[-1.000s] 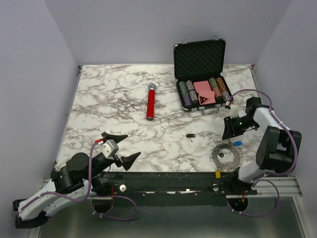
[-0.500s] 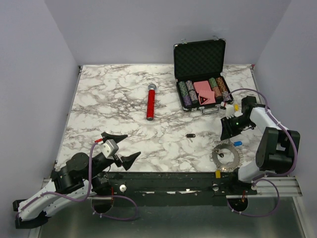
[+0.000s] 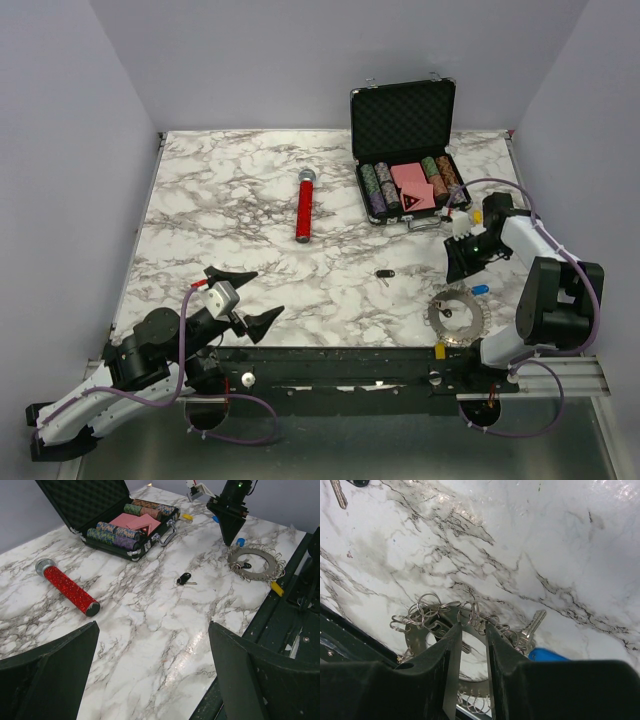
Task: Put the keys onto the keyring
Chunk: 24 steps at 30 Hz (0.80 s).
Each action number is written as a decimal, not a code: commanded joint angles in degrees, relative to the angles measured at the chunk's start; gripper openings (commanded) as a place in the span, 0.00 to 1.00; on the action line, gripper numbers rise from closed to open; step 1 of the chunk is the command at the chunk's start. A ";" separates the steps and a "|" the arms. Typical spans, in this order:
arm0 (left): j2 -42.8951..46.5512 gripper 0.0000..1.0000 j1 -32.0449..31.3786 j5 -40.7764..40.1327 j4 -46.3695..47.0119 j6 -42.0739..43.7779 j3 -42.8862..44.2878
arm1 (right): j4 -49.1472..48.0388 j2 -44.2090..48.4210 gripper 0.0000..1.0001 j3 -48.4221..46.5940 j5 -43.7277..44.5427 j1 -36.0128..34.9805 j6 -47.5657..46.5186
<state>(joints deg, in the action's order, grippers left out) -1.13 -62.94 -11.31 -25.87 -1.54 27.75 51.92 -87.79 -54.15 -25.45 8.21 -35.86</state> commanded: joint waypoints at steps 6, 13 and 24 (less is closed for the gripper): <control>0.42 0.99 0.36 0.15 0.20 0.49 0.99 | -1.82 -0.81 0.30 0.89 2.69 -1.09 0.53; 0.42 0.99 0.36 0.24 0.20 0.49 0.99 | -1.56 -1.33 0.29 1.33 3.39 -1.62 0.26; 0.51 0.99 0.53 0.24 0.20 0.49 0.99 | -1.47 -1.68 0.29 1.77 4.62 -2.32 -0.09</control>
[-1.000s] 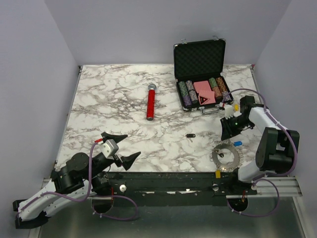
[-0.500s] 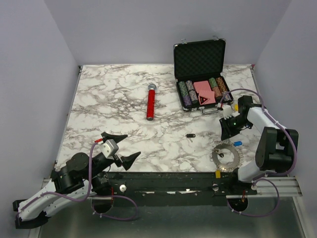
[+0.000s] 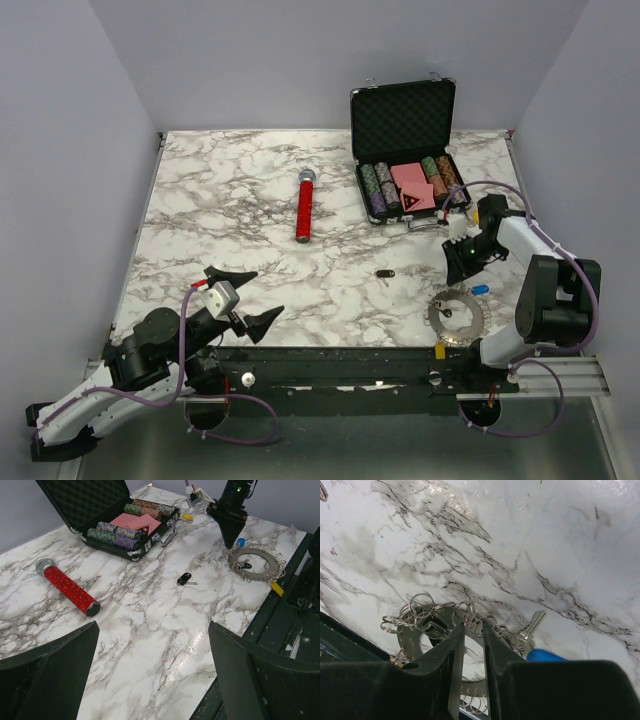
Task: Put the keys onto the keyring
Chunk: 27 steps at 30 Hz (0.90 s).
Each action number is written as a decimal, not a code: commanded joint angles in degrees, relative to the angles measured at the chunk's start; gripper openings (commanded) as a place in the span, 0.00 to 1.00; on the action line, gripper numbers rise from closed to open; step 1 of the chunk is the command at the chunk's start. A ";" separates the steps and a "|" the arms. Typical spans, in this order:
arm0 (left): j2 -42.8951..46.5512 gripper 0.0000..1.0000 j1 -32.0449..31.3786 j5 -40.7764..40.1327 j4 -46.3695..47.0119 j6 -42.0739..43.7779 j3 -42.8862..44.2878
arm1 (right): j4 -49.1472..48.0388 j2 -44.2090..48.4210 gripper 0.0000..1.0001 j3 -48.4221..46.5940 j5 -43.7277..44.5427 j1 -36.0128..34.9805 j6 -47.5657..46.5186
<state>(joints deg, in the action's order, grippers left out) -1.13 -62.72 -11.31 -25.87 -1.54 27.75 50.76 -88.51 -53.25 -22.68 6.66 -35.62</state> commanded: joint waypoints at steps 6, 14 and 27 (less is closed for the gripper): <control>0.42 0.99 0.23 0.32 0.20 0.49 0.99 | -0.75 -1.23 0.29 1.22 2.72 -1.03 -0.24; 0.51 0.99 0.40 0.32 0.20 0.49 0.99 | -0.84 -1.40 0.29 1.31 3.34 -1.56 -0.16; 0.42 0.99 0.49 0.32 0.29 0.49 0.99 | -1.02 -1.49 0.28 1.66 3.69 -2.35 -0.07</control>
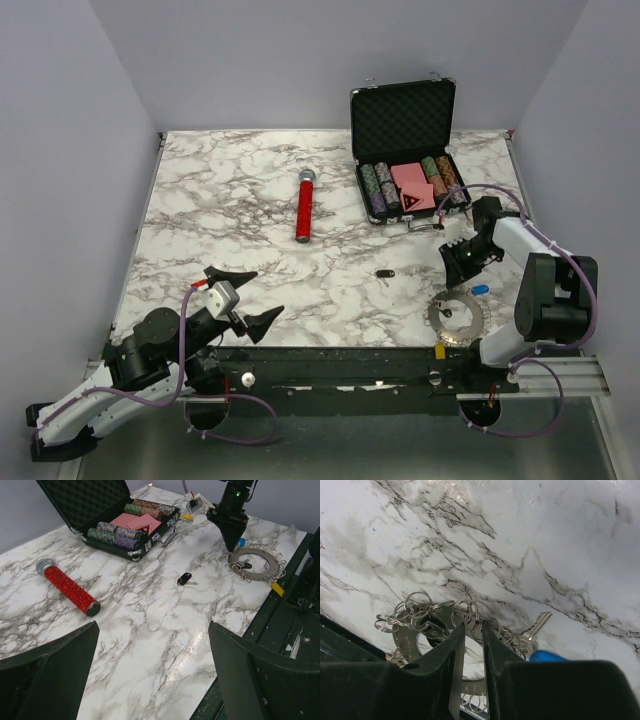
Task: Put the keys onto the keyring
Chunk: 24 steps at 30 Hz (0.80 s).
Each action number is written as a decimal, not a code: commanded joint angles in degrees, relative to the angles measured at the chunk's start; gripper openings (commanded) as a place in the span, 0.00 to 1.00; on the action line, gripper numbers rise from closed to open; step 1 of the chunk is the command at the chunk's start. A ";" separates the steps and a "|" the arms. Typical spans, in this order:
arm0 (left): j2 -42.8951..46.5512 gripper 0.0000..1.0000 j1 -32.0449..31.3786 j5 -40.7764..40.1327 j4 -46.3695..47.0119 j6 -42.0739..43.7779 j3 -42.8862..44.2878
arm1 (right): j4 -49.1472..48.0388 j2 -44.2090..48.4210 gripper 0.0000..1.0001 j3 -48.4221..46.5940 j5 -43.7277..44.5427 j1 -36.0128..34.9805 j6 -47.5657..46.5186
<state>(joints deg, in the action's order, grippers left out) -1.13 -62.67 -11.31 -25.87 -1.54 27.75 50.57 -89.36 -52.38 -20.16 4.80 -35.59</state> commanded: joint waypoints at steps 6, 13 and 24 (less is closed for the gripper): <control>0.51 0.99 0.45 0.50 0.29 0.49 0.82 | -0.56 -0.46 0.32 0.88 0.12 -1.11 -0.27; 0.42 0.99 0.62 0.41 0.29 0.49 0.90 | -0.29 -0.20 0.34 0.79 -1.46 -1.54 -0.44; 0.42 0.99 0.62 0.59 0.38 0.49 0.90 | 2.08 0.68 0.35 0.17 -6.73 -1.63 -2.11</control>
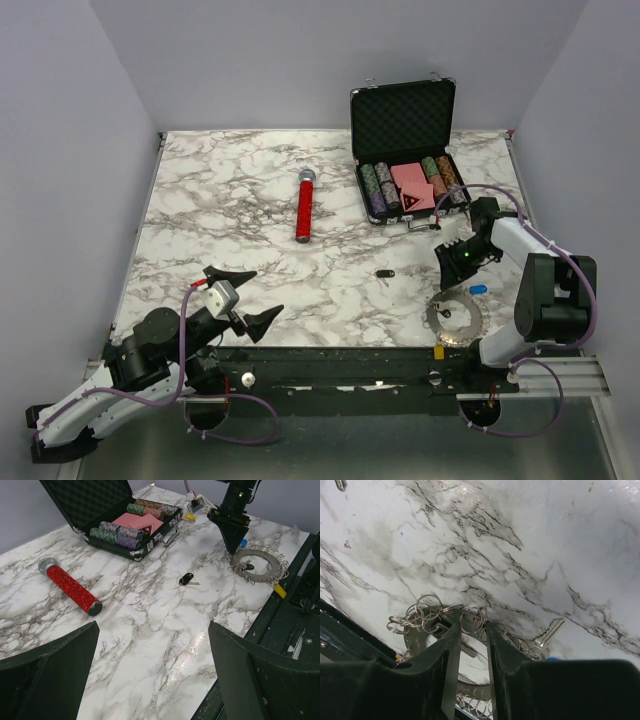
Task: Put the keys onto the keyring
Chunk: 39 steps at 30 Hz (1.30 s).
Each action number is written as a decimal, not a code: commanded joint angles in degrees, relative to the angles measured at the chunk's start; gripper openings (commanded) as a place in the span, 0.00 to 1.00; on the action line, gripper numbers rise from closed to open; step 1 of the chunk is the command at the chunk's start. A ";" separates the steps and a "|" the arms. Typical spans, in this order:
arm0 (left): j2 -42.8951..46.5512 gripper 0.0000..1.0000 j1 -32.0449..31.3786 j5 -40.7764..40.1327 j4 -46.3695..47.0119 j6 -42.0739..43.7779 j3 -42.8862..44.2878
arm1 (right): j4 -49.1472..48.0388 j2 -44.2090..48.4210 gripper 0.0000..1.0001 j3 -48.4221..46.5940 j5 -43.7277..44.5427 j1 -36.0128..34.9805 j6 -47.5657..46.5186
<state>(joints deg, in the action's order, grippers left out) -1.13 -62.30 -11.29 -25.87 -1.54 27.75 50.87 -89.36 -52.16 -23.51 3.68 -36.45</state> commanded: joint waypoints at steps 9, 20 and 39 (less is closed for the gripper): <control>0.60 0.99 0.25 0.48 0.20 0.49 0.90 | -1.56 0.77 0.33 -0.13 -0.75 -0.43 3.66; 0.60 0.99 0.34 0.48 0.29 0.49 0.90 | -3.67 -0.37 0.21 -0.05 2.24 -0.52 6.04; 0.51 0.99 0.52 0.48 0.38 0.49 0.82 | -4.12 -1.60 0.16 0.13 2.76 -0.52 6.39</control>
<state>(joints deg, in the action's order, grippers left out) -1.13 -62.19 -11.29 -25.87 -1.54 27.75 47.59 -90.02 -52.16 -22.13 3.42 -30.44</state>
